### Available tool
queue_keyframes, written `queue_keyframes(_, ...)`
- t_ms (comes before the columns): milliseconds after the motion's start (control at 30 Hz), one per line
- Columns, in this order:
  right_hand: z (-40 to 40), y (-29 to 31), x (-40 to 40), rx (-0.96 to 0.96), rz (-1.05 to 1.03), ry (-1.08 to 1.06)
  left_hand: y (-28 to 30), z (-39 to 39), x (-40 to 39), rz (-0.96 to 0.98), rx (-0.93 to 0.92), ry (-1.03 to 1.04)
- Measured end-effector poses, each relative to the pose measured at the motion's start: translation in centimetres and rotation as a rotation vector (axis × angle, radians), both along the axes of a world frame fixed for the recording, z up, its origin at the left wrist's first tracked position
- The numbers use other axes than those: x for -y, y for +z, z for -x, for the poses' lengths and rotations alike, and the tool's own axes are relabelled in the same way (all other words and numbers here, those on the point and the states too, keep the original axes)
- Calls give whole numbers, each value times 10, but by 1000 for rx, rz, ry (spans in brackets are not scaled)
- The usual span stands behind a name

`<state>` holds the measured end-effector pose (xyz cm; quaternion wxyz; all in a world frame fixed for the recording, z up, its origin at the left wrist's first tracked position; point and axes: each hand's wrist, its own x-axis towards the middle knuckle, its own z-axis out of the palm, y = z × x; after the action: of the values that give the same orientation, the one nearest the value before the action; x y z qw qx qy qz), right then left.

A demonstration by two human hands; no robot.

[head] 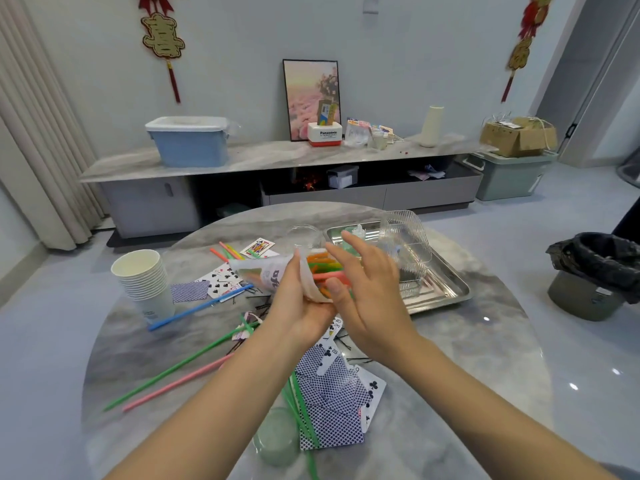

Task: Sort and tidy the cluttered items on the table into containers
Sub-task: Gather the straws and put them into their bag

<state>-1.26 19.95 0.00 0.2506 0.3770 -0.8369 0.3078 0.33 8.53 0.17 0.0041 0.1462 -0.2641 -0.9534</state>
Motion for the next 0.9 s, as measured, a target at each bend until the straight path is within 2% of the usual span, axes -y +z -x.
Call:
queue_keyframes(67,4,-3,2,-49,-10,3,-1,0,0,6,-5,4)
queue_keyframes(200,5,-5,1,-163,175,-90,4,1,8,-74,-12,40)
queue_keyframes(300,6,-18,6,-55,24,83,7,-1,1,-59,-3,30)
queue_keyframes(367,9,-23,7,-16,-80,124,7,-1,-2,-85,16,21)
queue_keyframes(467,10,-20,3,-82,-45,78,6,1,8,-170,-11,30)
queue_keyframes(600,8,-27,3,-164,-173,136,10,0,15,-131,-57,-4)
queue_keyframes(800,10,-22,0,-121,-102,167,18,-7,13,-81,-78,-57)
queue_keyframes(900,8,-11,-3,-38,124,147,22,-8,13,-108,-126,-94)
